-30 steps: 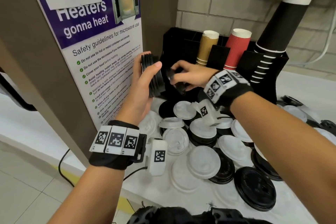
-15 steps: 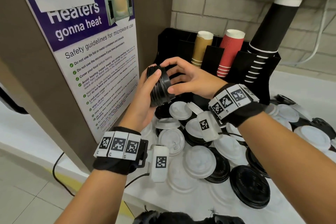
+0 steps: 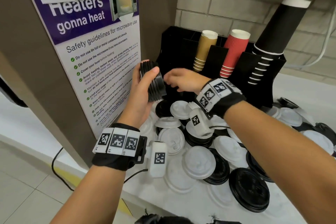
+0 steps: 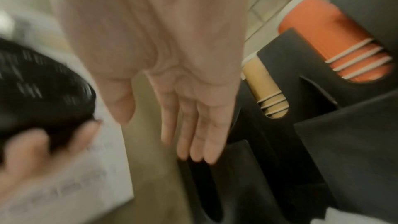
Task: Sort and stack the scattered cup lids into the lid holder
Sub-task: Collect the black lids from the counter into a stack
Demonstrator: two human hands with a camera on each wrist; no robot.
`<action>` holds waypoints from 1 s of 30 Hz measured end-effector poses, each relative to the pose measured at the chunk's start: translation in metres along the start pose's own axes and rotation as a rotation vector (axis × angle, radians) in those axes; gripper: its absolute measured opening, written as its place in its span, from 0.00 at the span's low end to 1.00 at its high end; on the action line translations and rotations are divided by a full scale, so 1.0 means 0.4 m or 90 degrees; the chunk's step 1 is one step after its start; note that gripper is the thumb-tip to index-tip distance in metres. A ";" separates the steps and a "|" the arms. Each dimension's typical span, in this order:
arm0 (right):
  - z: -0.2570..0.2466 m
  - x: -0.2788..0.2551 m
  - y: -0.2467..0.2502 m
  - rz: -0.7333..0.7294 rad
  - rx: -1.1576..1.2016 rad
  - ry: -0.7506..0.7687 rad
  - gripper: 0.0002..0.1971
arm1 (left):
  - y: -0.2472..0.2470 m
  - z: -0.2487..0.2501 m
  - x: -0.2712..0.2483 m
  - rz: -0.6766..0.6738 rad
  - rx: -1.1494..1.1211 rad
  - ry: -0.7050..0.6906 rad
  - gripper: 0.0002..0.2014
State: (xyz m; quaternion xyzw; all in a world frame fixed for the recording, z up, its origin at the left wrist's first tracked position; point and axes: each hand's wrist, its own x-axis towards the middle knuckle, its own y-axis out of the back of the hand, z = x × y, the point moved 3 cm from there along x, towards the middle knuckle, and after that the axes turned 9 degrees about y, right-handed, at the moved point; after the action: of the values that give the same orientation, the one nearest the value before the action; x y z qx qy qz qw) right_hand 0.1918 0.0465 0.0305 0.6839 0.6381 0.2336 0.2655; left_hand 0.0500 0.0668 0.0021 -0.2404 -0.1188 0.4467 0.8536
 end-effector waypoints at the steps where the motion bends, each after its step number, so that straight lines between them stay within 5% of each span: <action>1: 0.013 0.027 -0.025 -0.093 -0.128 -0.017 0.17 | 0.003 0.006 0.002 -0.002 0.000 -0.006 0.15; 4: 0.069 0.093 -0.116 -0.304 -0.476 -0.076 0.28 | 0.010 0.019 0.004 -0.008 0.009 -0.014 0.18; 11: 0.114 0.166 -0.213 -0.313 -0.796 0.007 0.21 | 0.011 0.045 0.002 -0.013 0.034 -0.029 0.28; 13: 0.089 0.156 -0.217 -0.379 -0.791 -0.003 0.17 | 0.015 0.048 0.001 -0.017 0.035 -0.033 0.25; 17: 0.078 0.139 -0.212 -0.368 -0.744 -0.017 0.08 | 0.024 0.052 -0.003 -0.014 0.031 -0.036 0.24; 22: 0.109 0.139 -0.192 -0.333 -0.618 -0.035 0.27 | 0.025 0.055 -0.009 -0.009 0.030 -0.039 0.28; 26: 0.089 0.137 -0.173 -0.154 -0.575 -0.019 0.40 | 0.024 0.054 -0.008 -0.002 0.045 -0.031 0.25; 30: 0.029 0.134 -0.109 0.035 -0.378 0.052 0.38 | 0.020 0.052 -0.007 0.006 0.048 -0.029 0.22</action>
State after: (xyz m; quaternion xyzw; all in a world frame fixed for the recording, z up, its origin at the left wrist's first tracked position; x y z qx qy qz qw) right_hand 0.1708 0.1011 -0.0080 0.5835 0.5333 0.4444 0.4214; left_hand 0.0344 0.0747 0.0158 -0.1983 -0.1205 0.4600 0.8571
